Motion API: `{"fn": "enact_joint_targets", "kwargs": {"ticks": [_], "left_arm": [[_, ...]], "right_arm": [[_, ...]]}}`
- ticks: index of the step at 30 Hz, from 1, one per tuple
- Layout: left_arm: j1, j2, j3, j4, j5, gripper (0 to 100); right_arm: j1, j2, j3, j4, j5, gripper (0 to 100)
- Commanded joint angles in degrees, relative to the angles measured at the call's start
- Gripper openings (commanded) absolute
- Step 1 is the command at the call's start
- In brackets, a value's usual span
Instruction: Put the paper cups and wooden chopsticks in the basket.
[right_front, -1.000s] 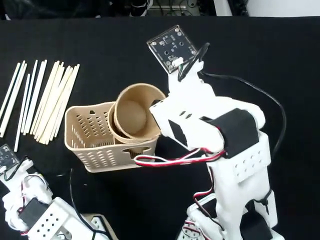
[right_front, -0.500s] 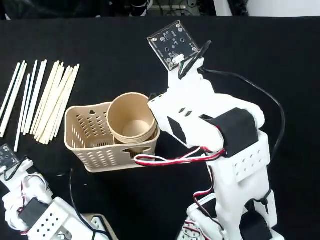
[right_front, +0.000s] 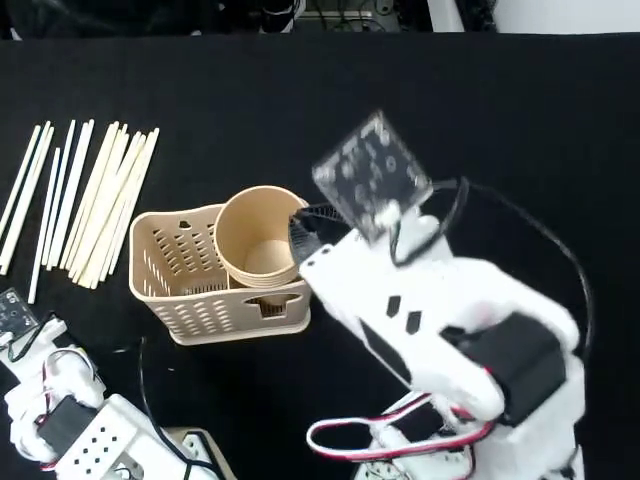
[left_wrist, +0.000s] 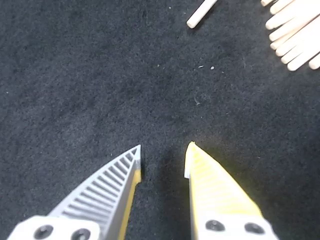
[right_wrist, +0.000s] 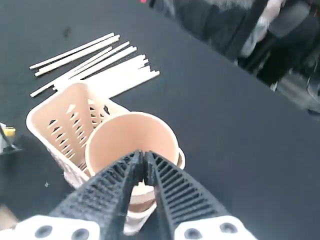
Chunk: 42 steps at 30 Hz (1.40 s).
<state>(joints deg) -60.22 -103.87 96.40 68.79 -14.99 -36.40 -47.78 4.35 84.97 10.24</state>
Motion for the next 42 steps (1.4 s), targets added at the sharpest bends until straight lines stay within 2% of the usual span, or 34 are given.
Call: {"fn": "enact_joint_targets", "kwargs": {"ticks": [1, 6, 9, 14, 21, 31, 35, 38, 42], "left_arm": [[0.22, -0.44, 1.01, -0.26, -0.44, 15], [0.22, -0.44, 1.01, -0.26, -0.44, 15], [0.22, -0.44, 1.01, -0.26, -0.44, 15], [0.22, -0.44, 1.01, -0.26, -0.44, 15], [0.22, -0.44, 1.01, -0.26, -0.44, 15], [0.22, -0.44, 1.01, -0.26, -0.44, 15], [0.04, -0.53, -0.48, -0.53, -0.44, 15], [-0.04, -0.44, -6.2, 1.41, -0.35, 15], [0.22, -0.09, -22.81, 7.74, -0.35, 15]], "right_arm": [[-1.49, -6.2, 18.42, -13.19, 2.64, 1.1], [-1.67, -10.24, 42.95, -33.49, 2.55, 1.1], [-1.76, -10.24, 50.95, -34.99, 4.57, 1.5], [-1.93, -10.42, 56.48, -35.08, 5.8, 1.5], [-1.93, -10.59, 43.82, -32.18, 5.8, 1.9], [-0.97, -15.16, 12.09, -12.48, 5.89, 1.8], [8.09, -21.58, 8.22, -8.7, 5.89, 1.8], [20.13, -24.66, 10.59, -5.1, 5.45, 1.8], [37.8, -26.51, 22.9, -3.34, 5.19, 1.9]]}}
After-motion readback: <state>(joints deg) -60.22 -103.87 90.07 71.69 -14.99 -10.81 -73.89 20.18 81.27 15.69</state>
